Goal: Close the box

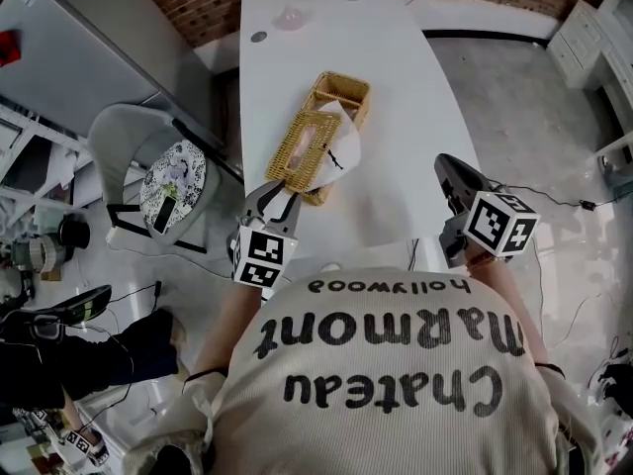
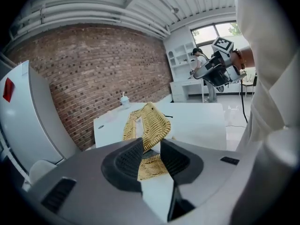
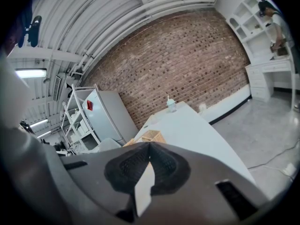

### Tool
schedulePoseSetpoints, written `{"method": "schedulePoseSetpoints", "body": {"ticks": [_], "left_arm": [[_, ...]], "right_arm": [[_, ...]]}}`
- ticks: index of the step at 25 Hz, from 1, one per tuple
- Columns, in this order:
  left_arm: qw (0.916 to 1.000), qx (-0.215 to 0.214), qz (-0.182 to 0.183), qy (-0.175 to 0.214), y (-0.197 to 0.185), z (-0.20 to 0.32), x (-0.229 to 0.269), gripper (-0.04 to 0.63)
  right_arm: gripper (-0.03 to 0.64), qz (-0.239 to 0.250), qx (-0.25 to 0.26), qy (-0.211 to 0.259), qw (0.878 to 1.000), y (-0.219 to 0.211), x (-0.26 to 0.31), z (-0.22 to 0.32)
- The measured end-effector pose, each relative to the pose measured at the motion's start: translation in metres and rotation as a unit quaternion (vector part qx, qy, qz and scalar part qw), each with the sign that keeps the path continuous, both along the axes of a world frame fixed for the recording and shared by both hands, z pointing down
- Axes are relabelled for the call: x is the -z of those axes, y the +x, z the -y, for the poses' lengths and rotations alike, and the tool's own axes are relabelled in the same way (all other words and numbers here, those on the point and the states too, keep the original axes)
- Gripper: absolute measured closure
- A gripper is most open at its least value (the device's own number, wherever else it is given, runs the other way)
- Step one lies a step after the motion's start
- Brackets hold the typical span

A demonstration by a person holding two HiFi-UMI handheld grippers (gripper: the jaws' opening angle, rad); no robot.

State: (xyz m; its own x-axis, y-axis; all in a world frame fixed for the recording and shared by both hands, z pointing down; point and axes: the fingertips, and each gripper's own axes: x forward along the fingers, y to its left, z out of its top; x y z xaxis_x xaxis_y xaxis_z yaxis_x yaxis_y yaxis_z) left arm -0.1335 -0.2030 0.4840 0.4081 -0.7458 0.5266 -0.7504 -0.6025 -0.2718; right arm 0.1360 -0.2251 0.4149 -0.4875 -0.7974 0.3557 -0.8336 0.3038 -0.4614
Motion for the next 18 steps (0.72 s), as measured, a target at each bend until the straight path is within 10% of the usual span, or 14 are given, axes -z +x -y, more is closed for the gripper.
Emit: {"method": "schedulePoseSetpoints", "body": {"ticks": [18], "left_arm": [[0.9968,-0.029,0.074,-0.005,0.007,-0.007,-0.016,0.471]], "right_arm": [[0.614,0.003,0.002,-0.005,1.0,0.004,-0.007,0.001]]}}
